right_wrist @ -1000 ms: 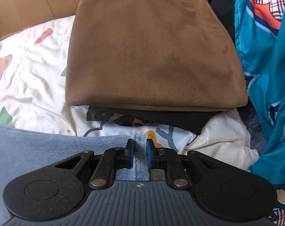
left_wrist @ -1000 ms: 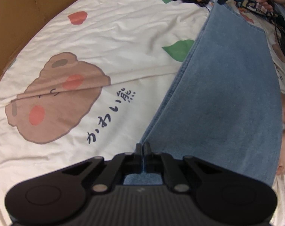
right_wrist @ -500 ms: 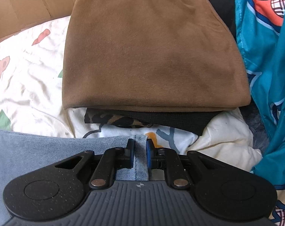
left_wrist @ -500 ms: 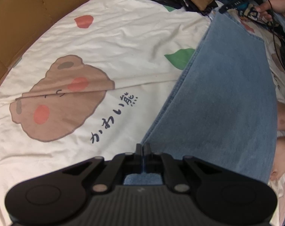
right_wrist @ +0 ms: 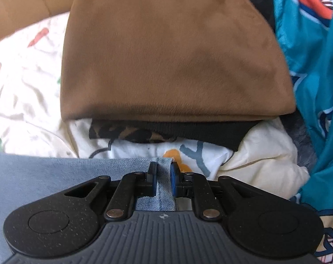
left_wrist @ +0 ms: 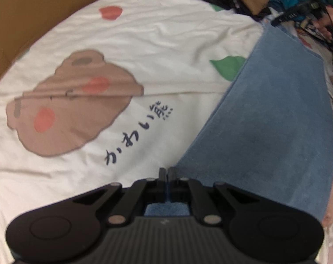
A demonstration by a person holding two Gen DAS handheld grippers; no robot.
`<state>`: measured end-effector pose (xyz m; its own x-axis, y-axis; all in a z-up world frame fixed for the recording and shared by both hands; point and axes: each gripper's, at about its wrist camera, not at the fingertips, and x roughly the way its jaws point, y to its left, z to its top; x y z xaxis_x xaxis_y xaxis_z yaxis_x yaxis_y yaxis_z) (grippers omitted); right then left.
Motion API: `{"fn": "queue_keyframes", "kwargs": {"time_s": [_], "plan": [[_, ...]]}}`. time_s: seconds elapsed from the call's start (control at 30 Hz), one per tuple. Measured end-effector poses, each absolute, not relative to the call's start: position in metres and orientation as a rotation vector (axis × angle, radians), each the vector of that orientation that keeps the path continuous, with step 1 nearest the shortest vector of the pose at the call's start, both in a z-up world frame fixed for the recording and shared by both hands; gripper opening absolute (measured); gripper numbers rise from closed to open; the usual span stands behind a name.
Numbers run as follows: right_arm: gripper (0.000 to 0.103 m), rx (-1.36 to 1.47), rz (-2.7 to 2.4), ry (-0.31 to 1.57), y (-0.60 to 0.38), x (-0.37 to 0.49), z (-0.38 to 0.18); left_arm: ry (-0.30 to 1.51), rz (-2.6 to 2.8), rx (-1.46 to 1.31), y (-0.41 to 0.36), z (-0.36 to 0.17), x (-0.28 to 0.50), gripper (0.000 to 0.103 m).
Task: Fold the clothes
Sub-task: 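Pinch the jeans leg edge with the left tool while the right tool holds the hem, then lift the jeans hem with the right tool while the left tool opens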
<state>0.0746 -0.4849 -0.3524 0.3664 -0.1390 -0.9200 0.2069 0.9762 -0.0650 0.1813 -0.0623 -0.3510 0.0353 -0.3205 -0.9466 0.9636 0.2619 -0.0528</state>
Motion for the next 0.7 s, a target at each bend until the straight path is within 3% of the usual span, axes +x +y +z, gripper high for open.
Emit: {"fn": "queue_keyframes", "kwargs": {"time_s": [0.2, 0.27, 0.5, 0.7], "plan": [[0.017, 0.148, -0.208, 1.177, -0.497, 0.071, -0.346, 1.063, -1.083, 0.757, -0.050, -0.336, 0.179, 0.003], [0.024, 0.174, -0.203, 1.167, -0.502, 0.065, -0.339, 1.055, -1.052, 0.751, -0.038, -0.326, 0.179, 0.004], [0.027, 0.203, -0.169, 1.135, -0.509, 0.037, -0.322, 1.089, -0.864, 0.686, 0.030, -0.296, 0.193, 0.007], [0.027, 0.210, -0.152, 1.161, -0.509, 0.019, -0.326, 1.155, -0.733, 0.654, 0.067, -0.303, 0.198, 0.008]]}}
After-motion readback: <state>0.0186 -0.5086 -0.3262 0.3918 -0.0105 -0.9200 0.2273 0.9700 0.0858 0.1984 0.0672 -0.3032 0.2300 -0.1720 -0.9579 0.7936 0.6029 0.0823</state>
